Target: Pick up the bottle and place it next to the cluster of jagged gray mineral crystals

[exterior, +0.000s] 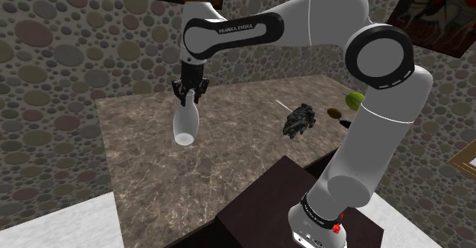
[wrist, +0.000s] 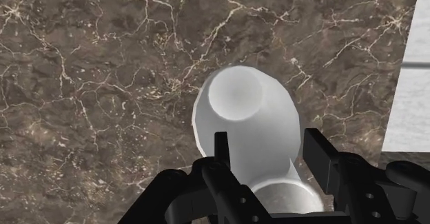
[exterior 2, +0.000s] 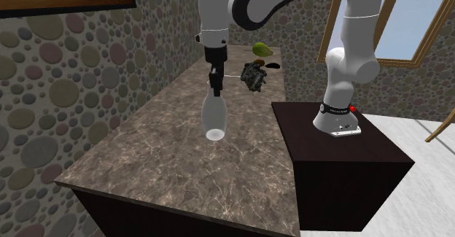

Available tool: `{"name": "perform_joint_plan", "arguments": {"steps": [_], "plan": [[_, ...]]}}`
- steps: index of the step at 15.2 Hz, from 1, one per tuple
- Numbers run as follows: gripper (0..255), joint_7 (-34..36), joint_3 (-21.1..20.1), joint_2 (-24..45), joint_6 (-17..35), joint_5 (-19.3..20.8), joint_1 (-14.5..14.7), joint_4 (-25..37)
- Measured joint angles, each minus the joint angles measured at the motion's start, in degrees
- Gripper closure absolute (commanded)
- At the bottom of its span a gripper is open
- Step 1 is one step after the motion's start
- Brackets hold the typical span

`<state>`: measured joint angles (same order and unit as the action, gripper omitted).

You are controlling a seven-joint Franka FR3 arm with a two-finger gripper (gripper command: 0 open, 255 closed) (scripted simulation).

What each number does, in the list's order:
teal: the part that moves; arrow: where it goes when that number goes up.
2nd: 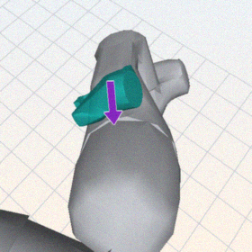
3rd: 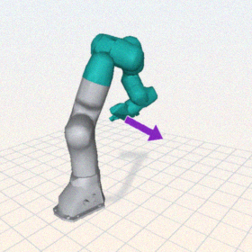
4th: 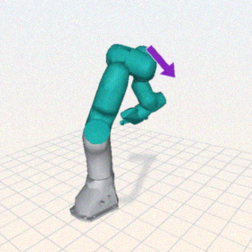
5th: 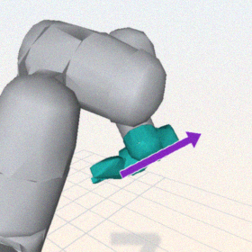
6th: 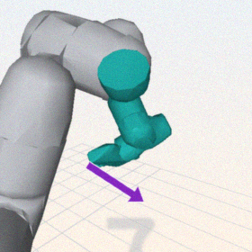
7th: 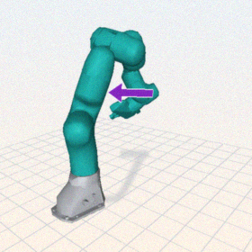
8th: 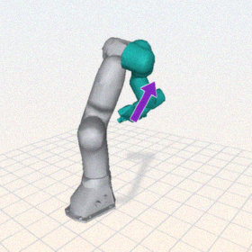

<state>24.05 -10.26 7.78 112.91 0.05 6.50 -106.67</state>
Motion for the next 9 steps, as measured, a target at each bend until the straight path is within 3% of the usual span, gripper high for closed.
{"name": "perform_joint_plan", "arguments": {"steps": [9], "plan": [[255,-0.1,-0.01,-1.17,-6.55,-0.22,-0.06,5.38]]}}
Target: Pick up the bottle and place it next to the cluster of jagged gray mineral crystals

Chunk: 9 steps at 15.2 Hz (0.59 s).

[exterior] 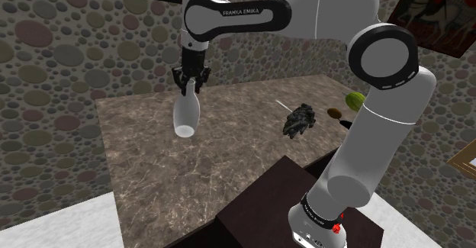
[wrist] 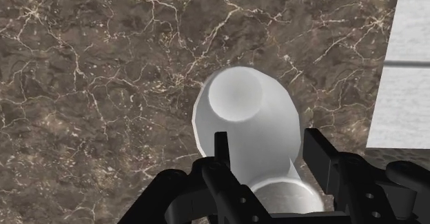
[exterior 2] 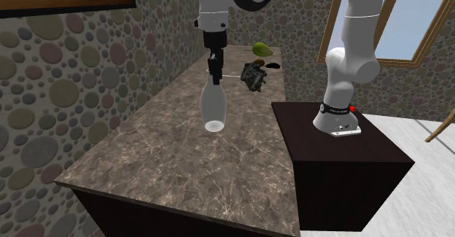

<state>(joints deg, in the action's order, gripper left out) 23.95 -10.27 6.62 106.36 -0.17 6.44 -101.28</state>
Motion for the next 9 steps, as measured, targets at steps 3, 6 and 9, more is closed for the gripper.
{"name": "perform_joint_plan", "arguments": {"steps": [3,6,9], "plan": [[255,0.06,-0.02,-0.24,-2.49,-0.04,0.02,2.25],[255,0.07,-0.03,-0.43,-4.53,-0.08,0.02,4.11],[255,0.18,-0.07,-0.37,-6.98,-0.06,0.08,6.62]]}}
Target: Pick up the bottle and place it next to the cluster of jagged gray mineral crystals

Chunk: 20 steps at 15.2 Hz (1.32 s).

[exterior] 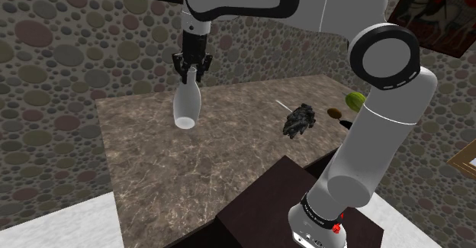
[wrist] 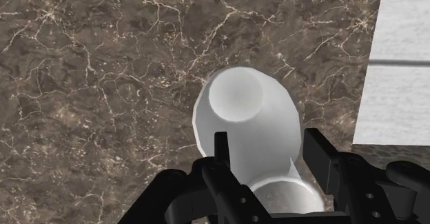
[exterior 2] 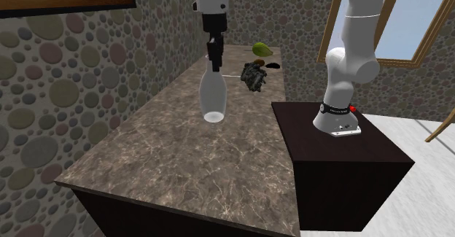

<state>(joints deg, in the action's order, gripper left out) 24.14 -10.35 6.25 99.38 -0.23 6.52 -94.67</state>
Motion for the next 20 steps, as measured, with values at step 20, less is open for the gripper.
{"name": "perform_joint_plan", "arguments": {"steps": [20], "plan": [[255,0.58,-0.2,3.71,-16.72,0.68,0.49,20.38]]}}
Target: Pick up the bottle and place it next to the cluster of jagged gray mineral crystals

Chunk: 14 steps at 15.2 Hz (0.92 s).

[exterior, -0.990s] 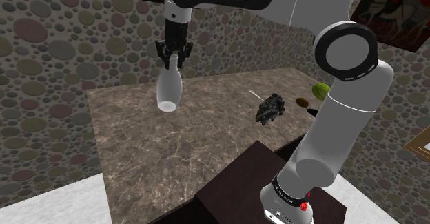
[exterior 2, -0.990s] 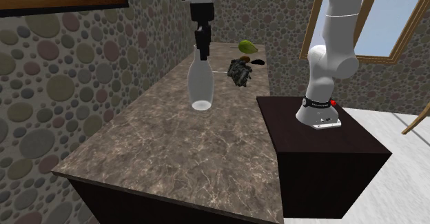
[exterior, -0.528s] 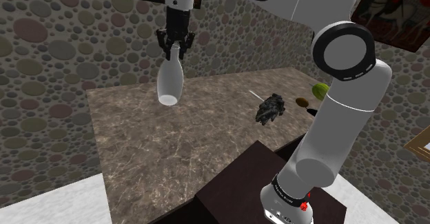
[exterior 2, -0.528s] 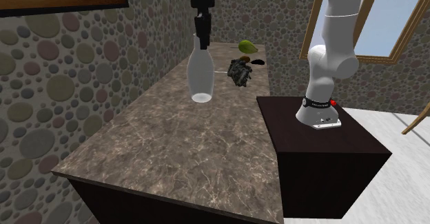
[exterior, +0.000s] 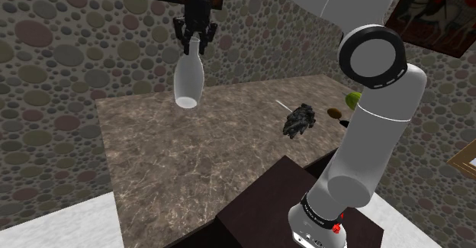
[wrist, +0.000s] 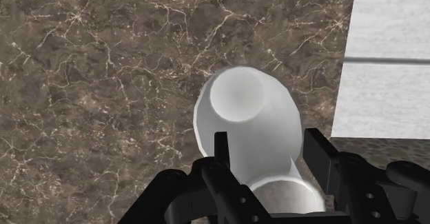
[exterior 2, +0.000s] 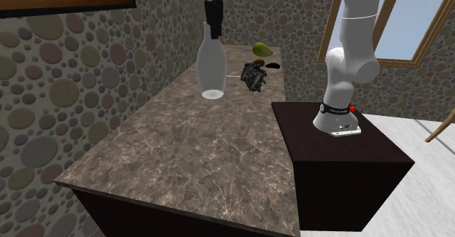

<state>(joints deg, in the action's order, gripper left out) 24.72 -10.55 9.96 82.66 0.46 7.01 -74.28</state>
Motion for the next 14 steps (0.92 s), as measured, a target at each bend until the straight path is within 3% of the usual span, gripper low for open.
{"name": "perform_joint_plan", "arguments": {"steps": [8,14], "plan": [[255,0.45,-0.19,4.16,-8.18,0.82,0.69,12.29],[255,-5.32,2.18,-7.4,-4.73,-1.3,-3.55,-2.66]]}}
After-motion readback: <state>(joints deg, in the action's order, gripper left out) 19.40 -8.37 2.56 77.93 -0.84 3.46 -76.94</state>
